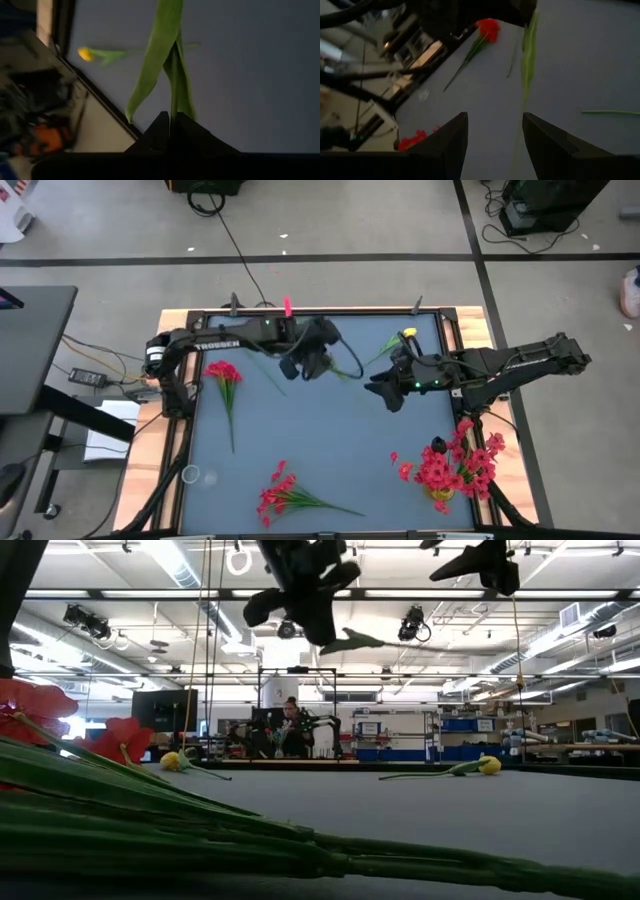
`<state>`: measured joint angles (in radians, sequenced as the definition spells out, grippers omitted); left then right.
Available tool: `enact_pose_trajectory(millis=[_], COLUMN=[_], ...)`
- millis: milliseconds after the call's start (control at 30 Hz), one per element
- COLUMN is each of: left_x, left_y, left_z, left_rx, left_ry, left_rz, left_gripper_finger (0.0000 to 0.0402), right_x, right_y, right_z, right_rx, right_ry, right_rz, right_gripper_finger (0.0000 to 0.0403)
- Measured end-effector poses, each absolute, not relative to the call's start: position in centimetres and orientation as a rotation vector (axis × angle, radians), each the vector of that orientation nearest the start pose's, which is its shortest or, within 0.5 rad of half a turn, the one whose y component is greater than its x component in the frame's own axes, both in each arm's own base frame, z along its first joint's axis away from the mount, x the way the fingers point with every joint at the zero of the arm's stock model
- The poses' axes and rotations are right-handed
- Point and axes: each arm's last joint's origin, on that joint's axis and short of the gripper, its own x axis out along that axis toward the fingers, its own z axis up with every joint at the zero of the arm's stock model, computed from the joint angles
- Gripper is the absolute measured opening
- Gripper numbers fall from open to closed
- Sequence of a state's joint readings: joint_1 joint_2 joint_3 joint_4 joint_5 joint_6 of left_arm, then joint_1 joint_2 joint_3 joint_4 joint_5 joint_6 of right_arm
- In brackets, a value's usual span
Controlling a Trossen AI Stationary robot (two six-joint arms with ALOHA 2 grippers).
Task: Sort flowers into vase by color
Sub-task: Put the black flower into the yellow vase
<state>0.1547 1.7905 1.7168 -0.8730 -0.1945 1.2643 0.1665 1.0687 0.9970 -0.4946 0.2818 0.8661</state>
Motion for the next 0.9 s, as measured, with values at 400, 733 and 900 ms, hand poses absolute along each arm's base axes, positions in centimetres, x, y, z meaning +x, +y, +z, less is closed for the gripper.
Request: enact_pose_trajectory(millis=[400, 733, 900], left_x=[39.6, 40.6, 40.8], left_y=[1.1, -0.5, -0.7], left_z=[33.9, 35.2, 35.5], left_rx=[1.468, 1.654, 1.678], left_ry=[0.857, 0.723, 0.688], left_rz=[-0.247, -0.179, -0.157], left_gripper_finger=[0.0027, 0.0027, 0.0027], right_x=[22.4, 23.8, 23.8], right_y=[0.9, -0.3, -0.9], right_z=[32.4, 31.6, 31.7], right_rx=[0.649, 0.712, 0.729], right_ry=[0.512, 0.594, 0.579], right_rz=[-0.290, -0.134, -0.129], right_gripper_finger=[0.0204, 0.0217, 0.0192])
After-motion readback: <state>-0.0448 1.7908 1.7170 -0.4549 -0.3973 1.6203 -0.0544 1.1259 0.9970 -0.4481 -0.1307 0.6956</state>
